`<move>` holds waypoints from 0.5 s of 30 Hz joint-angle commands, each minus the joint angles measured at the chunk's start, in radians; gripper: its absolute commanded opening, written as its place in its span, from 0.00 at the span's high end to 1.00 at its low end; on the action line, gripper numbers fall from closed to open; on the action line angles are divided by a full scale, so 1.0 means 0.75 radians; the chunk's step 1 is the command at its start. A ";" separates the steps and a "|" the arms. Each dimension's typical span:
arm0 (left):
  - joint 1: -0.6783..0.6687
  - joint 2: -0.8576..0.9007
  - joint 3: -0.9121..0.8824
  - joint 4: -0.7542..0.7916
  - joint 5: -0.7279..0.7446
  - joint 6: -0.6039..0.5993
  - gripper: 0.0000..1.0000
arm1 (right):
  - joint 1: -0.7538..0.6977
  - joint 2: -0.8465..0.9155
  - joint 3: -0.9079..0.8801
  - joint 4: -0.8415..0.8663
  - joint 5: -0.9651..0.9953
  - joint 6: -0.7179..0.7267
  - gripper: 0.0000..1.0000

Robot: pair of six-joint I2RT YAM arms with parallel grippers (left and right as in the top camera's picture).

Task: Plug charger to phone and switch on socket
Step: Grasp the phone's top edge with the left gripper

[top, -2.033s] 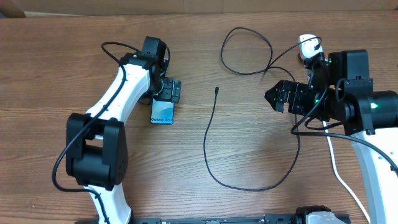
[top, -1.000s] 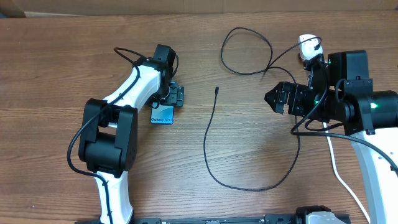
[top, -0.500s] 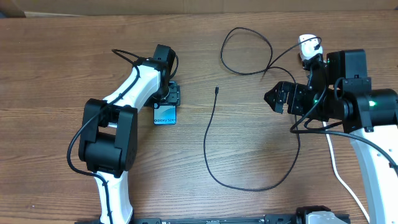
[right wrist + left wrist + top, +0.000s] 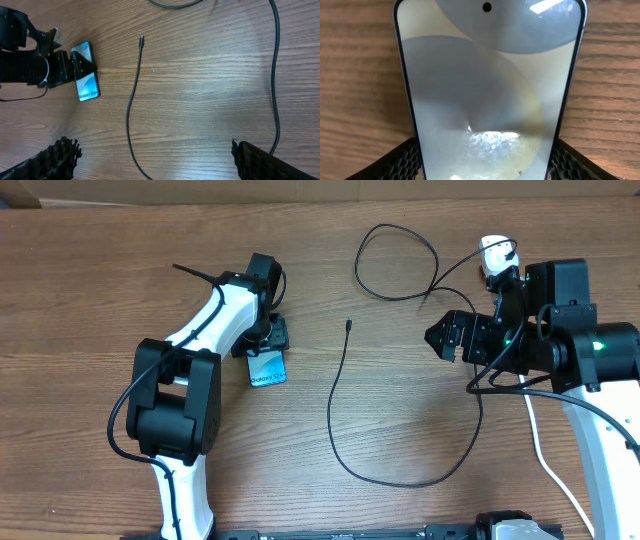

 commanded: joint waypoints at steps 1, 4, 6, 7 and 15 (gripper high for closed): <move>0.032 0.032 0.013 -0.049 0.005 -0.154 0.33 | 0.007 0.002 0.007 0.019 0.008 -0.004 0.00; 0.057 0.032 0.013 -0.077 0.062 -0.208 0.34 | 0.007 0.002 0.007 0.030 0.008 -0.004 0.00; 0.075 0.032 0.013 -0.083 0.115 -0.234 0.37 | 0.007 0.002 0.007 0.036 0.008 -0.004 0.00; 0.084 0.032 0.013 -0.085 0.142 -0.248 0.38 | 0.007 0.002 0.007 0.038 0.008 -0.004 0.00; 0.160 0.032 0.013 -0.084 0.315 -0.374 0.48 | 0.007 0.008 0.007 0.040 -0.005 0.001 0.00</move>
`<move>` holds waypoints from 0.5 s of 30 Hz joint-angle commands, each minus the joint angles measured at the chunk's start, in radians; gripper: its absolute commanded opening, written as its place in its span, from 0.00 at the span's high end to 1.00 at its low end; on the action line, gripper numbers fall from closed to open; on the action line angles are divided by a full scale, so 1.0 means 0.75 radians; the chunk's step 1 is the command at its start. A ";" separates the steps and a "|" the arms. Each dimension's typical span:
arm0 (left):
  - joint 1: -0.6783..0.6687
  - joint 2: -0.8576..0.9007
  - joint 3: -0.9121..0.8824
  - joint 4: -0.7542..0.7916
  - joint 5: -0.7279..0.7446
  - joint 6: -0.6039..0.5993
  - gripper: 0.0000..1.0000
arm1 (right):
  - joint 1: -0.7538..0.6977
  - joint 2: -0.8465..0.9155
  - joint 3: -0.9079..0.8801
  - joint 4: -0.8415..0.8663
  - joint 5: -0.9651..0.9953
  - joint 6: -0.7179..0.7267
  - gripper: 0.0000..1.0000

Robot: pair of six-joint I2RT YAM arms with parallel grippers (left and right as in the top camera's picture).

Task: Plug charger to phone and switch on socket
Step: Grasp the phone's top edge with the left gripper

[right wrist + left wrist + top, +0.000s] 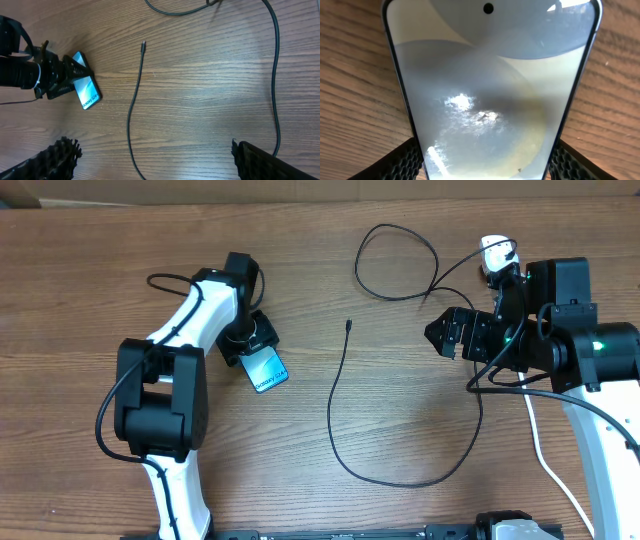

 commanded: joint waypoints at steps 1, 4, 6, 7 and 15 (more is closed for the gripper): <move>0.035 0.032 0.005 -0.007 0.121 -0.104 0.50 | 0.008 0.012 0.007 0.009 -0.013 0.000 0.00; 0.056 0.032 0.005 -0.007 0.176 -0.111 0.55 | 0.008 0.041 0.007 0.009 -0.042 0.000 0.00; 0.063 0.032 0.005 -0.007 0.191 -0.112 0.58 | 0.008 0.062 0.007 0.009 -0.053 0.000 0.00; 0.065 0.032 0.005 -0.007 0.196 -0.111 0.58 | 0.008 0.077 0.007 0.009 -0.054 0.000 0.00; 0.065 0.032 0.005 -0.006 0.169 -0.110 0.59 | 0.008 0.133 0.007 0.008 -0.083 0.000 0.00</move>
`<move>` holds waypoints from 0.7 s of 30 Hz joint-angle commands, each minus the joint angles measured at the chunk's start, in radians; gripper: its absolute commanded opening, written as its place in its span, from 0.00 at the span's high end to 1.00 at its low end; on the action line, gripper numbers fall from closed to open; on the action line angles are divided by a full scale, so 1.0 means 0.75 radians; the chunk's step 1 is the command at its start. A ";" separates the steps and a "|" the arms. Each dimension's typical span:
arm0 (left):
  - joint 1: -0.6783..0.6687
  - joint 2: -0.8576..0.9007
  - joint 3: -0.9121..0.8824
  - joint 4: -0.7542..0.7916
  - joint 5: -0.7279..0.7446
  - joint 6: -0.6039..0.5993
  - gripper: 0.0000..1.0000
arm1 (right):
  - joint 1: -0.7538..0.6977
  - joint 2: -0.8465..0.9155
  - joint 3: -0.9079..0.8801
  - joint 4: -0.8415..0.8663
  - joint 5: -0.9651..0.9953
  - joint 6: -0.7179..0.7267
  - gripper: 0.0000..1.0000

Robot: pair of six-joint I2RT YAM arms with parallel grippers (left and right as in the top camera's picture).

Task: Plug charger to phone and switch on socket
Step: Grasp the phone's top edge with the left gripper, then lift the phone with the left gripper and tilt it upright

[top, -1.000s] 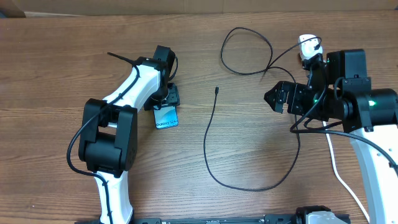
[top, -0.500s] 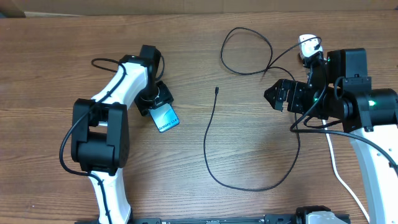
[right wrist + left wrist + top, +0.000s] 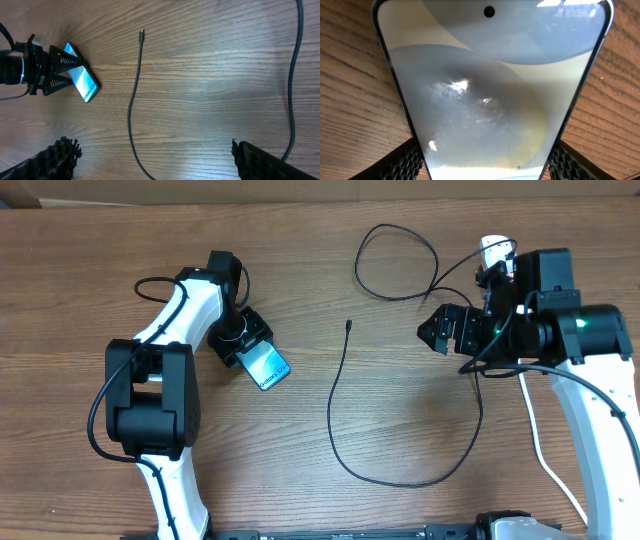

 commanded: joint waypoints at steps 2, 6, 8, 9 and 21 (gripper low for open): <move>-0.001 0.032 0.005 -0.006 0.003 -0.020 0.59 | 0.007 0.010 0.007 0.008 -0.031 -0.001 0.00; -0.001 0.032 0.005 -0.007 -0.070 0.004 0.59 | 0.007 0.009 0.007 0.008 -0.031 -0.001 0.00; -0.001 0.032 0.005 -0.008 -0.129 0.004 0.59 | 0.007 0.009 0.007 0.008 -0.031 -0.001 0.00; -0.002 0.032 0.005 -0.007 -0.168 0.004 0.60 | 0.007 0.009 0.007 0.008 -0.031 -0.001 0.00; -0.002 0.032 0.005 0.013 -0.349 0.045 0.57 | 0.007 0.009 0.007 0.008 -0.030 -0.001 0.00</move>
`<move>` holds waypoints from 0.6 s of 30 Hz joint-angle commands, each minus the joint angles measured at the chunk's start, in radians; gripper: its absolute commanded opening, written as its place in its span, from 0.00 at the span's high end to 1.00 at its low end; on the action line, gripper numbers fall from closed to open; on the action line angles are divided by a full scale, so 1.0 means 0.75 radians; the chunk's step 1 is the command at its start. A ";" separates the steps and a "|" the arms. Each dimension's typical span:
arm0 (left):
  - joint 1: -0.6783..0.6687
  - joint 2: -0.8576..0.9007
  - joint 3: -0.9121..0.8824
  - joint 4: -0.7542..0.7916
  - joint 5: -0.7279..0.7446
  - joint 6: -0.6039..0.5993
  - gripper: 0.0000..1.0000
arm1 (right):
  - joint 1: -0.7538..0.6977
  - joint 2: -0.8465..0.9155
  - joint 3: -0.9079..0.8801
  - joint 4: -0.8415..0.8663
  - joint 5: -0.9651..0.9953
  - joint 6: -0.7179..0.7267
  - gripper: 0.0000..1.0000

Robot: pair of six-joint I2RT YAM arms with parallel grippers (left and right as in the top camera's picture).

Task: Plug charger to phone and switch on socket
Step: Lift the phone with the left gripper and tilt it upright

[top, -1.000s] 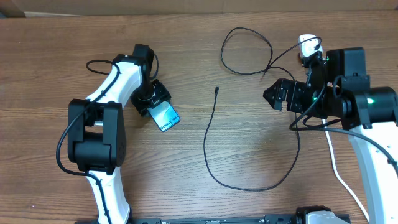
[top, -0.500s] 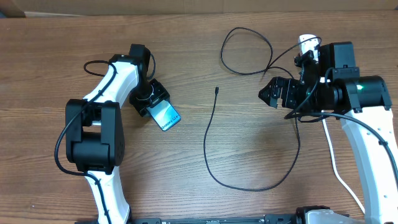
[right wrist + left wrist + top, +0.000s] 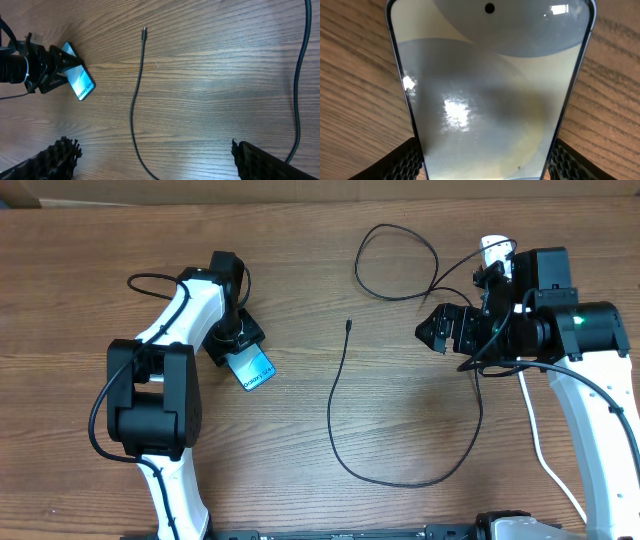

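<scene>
A phone (image 3: 251,369) with a lit blue screen lies on the wooden table, and my left gripper (image 3: 232,345) is shut on its far end. The screen of the phone (image 3: 487,95) fills the left wrist view between both fingers. A black charger cable (image 3: 338,395) loops across the middle of the table. Its free plug tip (image 3: 347,326) lies bare, well right of the phone; in the right wrist view the plug tip (image 3: 144,31) and the phone (image 3: 80,82) both show. My right gripper (image 3: 440,332) hangs open near the white socket (image 3: 492,250).
The cable (image 3: 398,265) forms a loop at the back of the table and runs to the socket. A white lead (image 3: 545,450) trails down the right side under my right arm. The table's far edge is close behind the socket.
My left gripper has turned the phone, whose free end now sits further left and points more toward the table's front. The right arm has barely moved.
My left gripper held the phone pointing straight toward the front edge. It then stood further left with the phone swung out to the right, more so a moment later. Now the phone has swung partly back. My right gripper stayed open, shifting slightly left.
</scene>
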 commanded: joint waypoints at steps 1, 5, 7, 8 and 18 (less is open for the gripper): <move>0.002 0.031 0.007 0.025 -0.083 0.054 0.57 | 0.008 0.001 0.007 0.008 -0.011 0.001 0.00; 0.003 0.031 0.051 -0.002 -0.083 0.099 0.65 | 0.008 0.001 0.007 0.009 -0.011 0.001 0.00; 0.003 0.031 0.092 -0.030 -0.083 0.117 0.67 | 0.008 0.001 0.007 0.009 -0.011 0.001 0.00; 0.003 0.031 0.122 -0.050 -0.084 0.119 0.67 | 0.008 0.002 0.007 0.009 -0.011 0.000 0.00; 0.003 0.031 0.399 -0.267 0.004 0.128 0.67 | 0.008 0.002 0.007 0.010 -0.010 0.000 0.00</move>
